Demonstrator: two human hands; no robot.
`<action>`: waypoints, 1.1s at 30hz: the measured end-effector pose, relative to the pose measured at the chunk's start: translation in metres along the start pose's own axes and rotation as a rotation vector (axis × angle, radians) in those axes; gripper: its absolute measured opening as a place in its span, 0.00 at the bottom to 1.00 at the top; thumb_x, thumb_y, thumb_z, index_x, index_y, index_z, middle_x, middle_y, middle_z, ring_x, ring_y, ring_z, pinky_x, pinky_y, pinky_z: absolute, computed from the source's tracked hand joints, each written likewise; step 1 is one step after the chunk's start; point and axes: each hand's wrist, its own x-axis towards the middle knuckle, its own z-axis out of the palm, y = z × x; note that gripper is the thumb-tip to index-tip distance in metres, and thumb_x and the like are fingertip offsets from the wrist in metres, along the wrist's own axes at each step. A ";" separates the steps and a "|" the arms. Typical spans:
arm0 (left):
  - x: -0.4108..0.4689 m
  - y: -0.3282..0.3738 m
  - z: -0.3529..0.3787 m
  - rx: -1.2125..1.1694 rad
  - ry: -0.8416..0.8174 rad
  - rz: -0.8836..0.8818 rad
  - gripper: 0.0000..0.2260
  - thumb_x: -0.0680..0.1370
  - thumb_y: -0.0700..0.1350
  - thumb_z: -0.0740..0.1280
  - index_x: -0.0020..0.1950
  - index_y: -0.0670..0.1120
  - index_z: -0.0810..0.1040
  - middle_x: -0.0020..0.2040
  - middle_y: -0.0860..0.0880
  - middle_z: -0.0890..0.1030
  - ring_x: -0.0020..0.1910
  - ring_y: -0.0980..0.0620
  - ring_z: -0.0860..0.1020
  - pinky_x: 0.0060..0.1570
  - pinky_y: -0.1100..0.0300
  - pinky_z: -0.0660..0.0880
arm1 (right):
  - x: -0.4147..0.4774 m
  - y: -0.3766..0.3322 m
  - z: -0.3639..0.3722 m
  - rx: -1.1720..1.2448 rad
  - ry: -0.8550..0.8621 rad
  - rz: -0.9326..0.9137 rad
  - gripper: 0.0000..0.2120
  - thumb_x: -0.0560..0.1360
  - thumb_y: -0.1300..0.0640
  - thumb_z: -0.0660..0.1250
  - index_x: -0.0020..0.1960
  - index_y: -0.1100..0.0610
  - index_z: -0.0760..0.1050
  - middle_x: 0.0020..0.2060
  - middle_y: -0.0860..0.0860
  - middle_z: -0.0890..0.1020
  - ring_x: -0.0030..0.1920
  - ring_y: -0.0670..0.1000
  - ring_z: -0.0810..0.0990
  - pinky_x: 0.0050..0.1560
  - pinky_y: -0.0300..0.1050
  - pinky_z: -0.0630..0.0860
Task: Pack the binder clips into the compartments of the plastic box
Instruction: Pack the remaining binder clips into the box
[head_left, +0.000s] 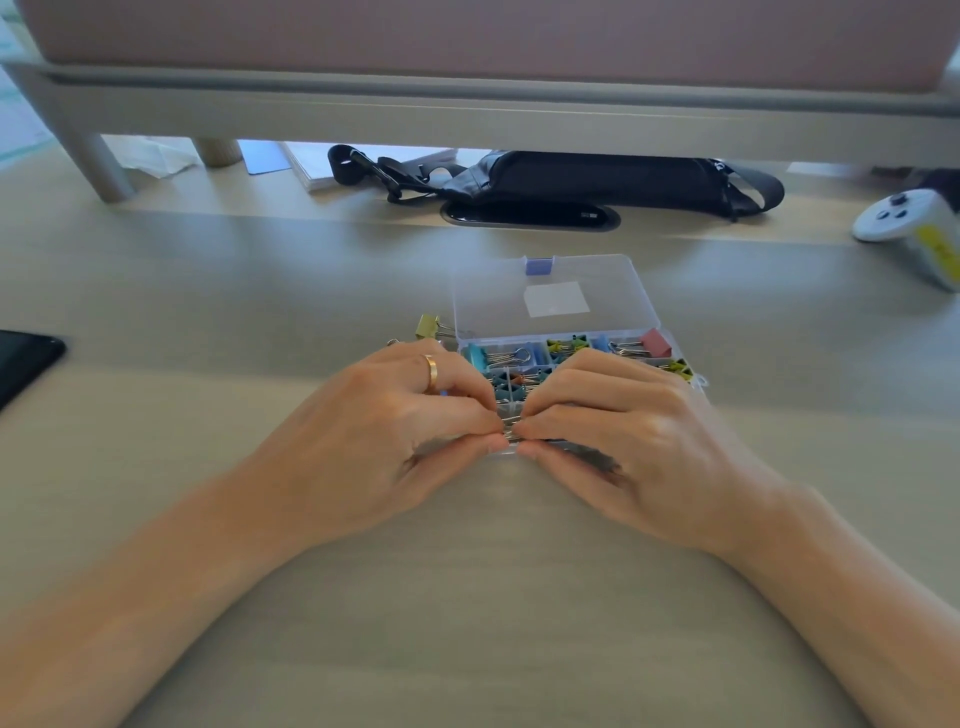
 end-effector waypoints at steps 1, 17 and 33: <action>0.000 0.000 0.001 -0.002 0.008 0.007 0.11 0.82 0.49 0.68 0.49 0.44 0.87 0.51 0.50 0.83 0.49 0.49 0.79 0.56 0.47 0.77 | 0.000 0.000 0.000 -0.003 0.004 -0.003 0.05 0.81 0.60 0.72 0.49 0.61 0.86 0.49 0.53 0.85 0.48 0.55 0.82 0.52 0.48 0.79; -0.006 -0.005 0.006 0.065 0.103 0.095 0.07 0.80 0.47 0.73 0.54 0.46 0.87 0.55 0.50 0.85 0.49 0.46 0.82 0.51 0.46 0.79 | -0.005 0.001 0.001 0.005 0.031 0.010 0.06 0.81 0.58 0.73 0.51 0.61 0.86 0.49 0.54 0.85 0.48 0.55 0.82 0.51 0.50 0.80; -0.005 -0.002 0.005 0.030 0.141 0.020 0.07 0.76 0.50 0.77 0.47 0.47 0.86 0.48 0.52 0.84 0.48 0.50 0.82 0.50 0.49 0.78 | -0.005 0.002 0.001 0.014 0.078 0.071 0.09 0.79 0.54 0.76 0.49 0.60 0.85 0.48 0.52 0.85 0.47 0.52 0.82 0.49 0.48 0.80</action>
